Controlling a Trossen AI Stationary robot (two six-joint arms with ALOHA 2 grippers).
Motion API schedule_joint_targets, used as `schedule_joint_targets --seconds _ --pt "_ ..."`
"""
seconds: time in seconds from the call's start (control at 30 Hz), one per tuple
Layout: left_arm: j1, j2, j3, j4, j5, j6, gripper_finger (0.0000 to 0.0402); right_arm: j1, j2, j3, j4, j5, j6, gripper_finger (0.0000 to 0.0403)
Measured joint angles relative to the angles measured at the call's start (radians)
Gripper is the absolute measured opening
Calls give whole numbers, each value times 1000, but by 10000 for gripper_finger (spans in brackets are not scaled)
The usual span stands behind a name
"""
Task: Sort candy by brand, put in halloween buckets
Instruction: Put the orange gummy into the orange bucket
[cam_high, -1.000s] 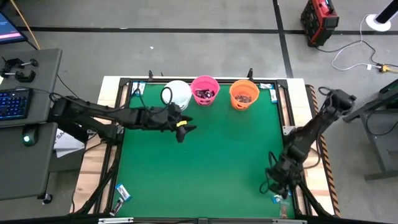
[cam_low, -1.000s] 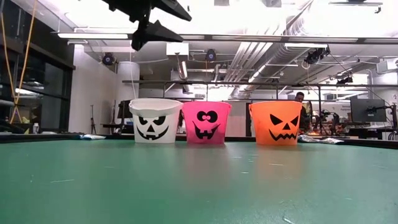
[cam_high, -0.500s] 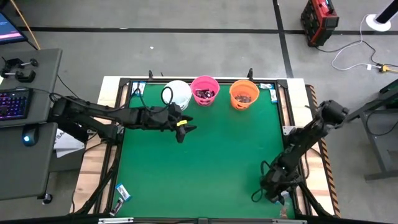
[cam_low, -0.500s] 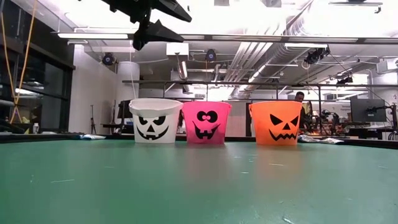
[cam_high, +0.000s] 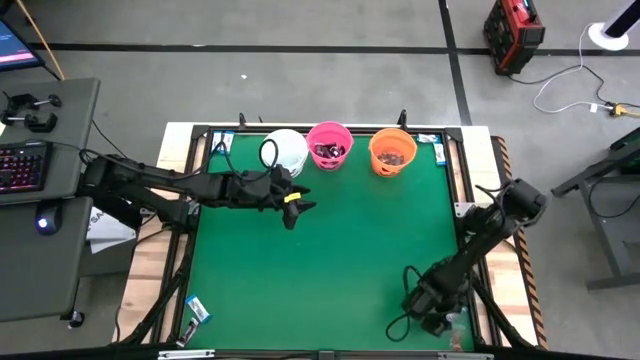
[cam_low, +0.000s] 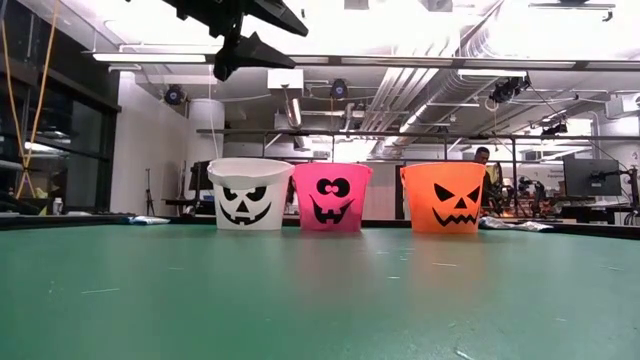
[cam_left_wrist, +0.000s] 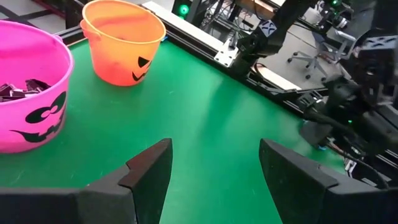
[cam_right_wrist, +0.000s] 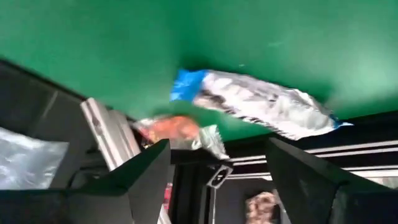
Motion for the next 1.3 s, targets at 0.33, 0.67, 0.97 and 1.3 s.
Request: schedule_joint_targets --seconds 0.33,0.67,0.97,1.3 --pt "1 0 0 -3 0 8 232 70 188 118 -44 -94 -148 256" --pt "2 0 0 -3 -1 19 232 78 247 164 -54 -101 -182 214" --pt "2 0 0 -3 -1 26 232 63 242 307 -342 -102 -451 19" --pt "16 -77 0 37 44 18 232 -132 92 518 -629 192 -892 10"
